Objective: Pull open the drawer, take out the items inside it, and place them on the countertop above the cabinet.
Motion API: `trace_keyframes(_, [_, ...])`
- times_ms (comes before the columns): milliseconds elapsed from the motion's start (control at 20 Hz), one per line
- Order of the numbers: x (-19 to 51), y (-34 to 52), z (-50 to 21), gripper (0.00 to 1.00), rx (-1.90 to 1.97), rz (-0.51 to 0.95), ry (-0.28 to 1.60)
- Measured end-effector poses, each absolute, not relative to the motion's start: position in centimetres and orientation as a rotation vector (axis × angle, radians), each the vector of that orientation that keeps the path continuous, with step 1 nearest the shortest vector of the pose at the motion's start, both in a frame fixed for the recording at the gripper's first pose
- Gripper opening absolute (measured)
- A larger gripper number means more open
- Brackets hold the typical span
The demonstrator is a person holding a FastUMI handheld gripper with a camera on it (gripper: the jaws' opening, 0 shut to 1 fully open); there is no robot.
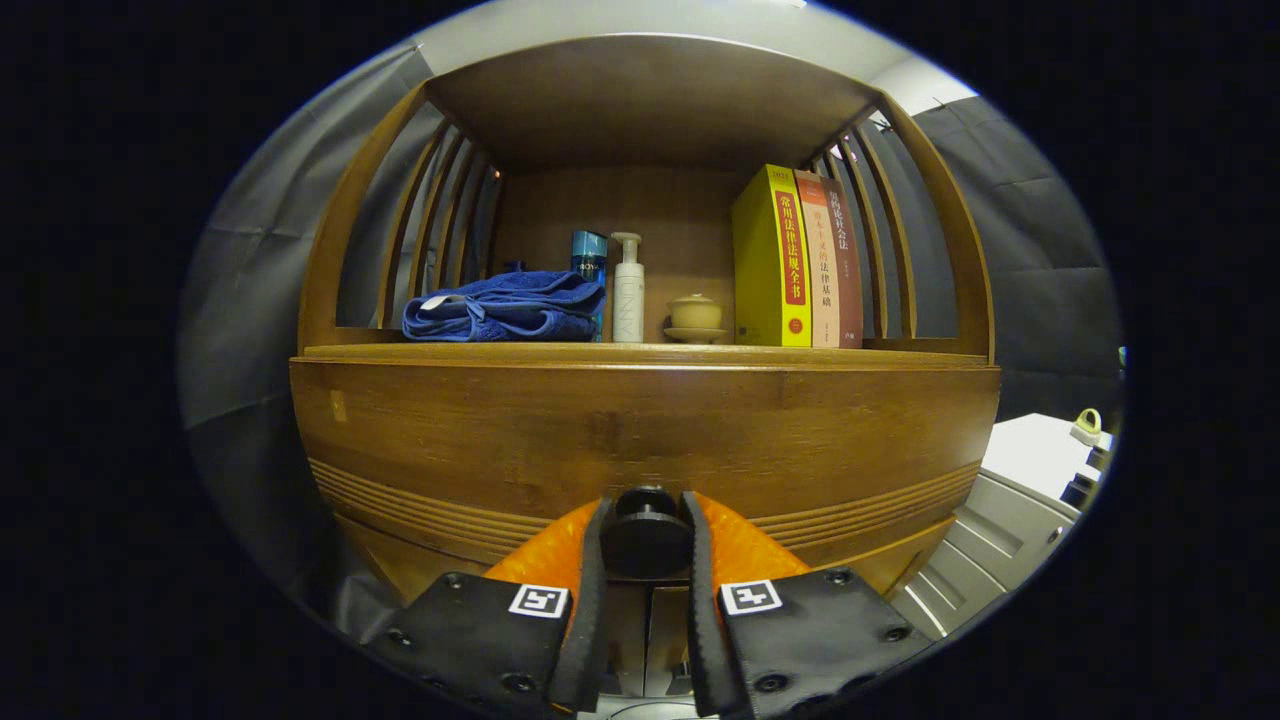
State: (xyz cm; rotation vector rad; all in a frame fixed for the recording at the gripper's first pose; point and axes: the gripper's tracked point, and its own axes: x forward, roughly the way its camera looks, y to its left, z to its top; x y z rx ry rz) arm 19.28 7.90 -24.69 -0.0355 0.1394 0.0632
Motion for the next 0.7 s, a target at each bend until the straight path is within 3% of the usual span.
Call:
trace_keyframes(50, [19.3,7.8,-24.8,0.37,-0.043,0.063,0.144])
trace_keyframes(700, [14.9,7.7,-24.8,0.37,0.059,0.080,0.252])
